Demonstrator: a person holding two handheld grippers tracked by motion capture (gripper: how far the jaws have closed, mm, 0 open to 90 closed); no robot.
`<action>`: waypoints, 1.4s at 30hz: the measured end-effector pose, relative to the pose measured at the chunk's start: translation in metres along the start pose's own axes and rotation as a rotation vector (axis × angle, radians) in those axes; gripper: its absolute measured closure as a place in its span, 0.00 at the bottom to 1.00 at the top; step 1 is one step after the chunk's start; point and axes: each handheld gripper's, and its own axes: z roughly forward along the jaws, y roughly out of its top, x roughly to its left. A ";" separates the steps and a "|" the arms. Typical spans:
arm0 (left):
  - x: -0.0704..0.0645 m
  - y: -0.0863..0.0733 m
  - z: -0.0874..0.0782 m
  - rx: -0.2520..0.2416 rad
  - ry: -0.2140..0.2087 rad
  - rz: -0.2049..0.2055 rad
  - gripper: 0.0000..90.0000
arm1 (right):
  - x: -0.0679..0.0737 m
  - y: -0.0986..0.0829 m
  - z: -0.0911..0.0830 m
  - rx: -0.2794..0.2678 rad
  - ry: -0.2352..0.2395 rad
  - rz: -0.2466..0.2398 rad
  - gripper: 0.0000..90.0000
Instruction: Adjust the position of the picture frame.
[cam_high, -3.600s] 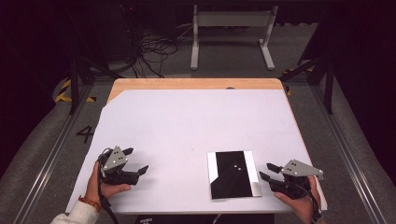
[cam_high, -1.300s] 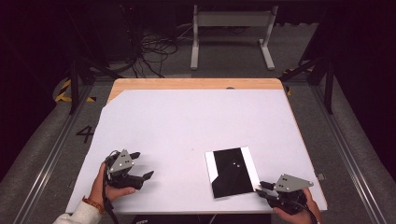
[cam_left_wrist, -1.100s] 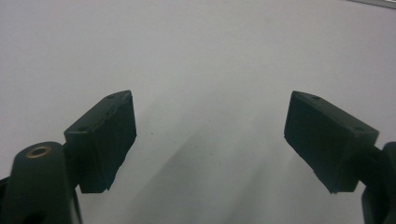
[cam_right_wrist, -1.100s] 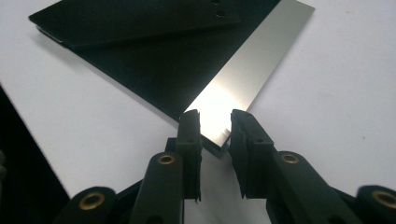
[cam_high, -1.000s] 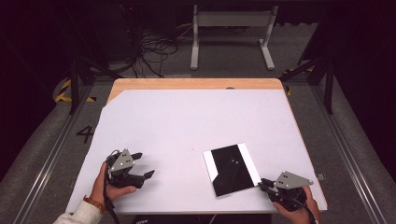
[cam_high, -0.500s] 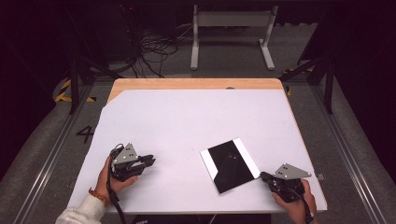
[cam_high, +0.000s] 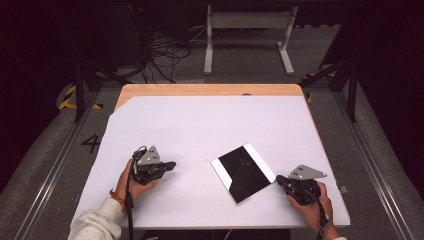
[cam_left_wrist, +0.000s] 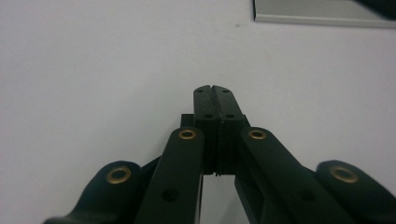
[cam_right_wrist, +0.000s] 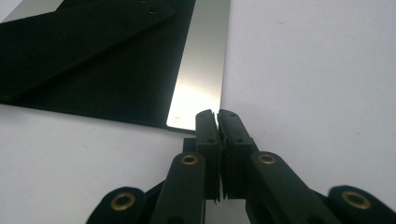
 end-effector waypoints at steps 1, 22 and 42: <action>0.000 0.003 0.003 0.002 0.001 0.002 1.00 | -0.001 0.002 0.001 0.003 0.000 -0.001 0.98; -0.003 0.058 0.081 0.077 -0.044 0.054 0.96 | -0.017 0.032 0.040 -0.013 -0.013 0.036 1.00; -0.013 0.052 0.073 0.100 -0.066 0.104 1.00 | -0.020 0.047 0.057 -0.017 0.041 0.087 1.00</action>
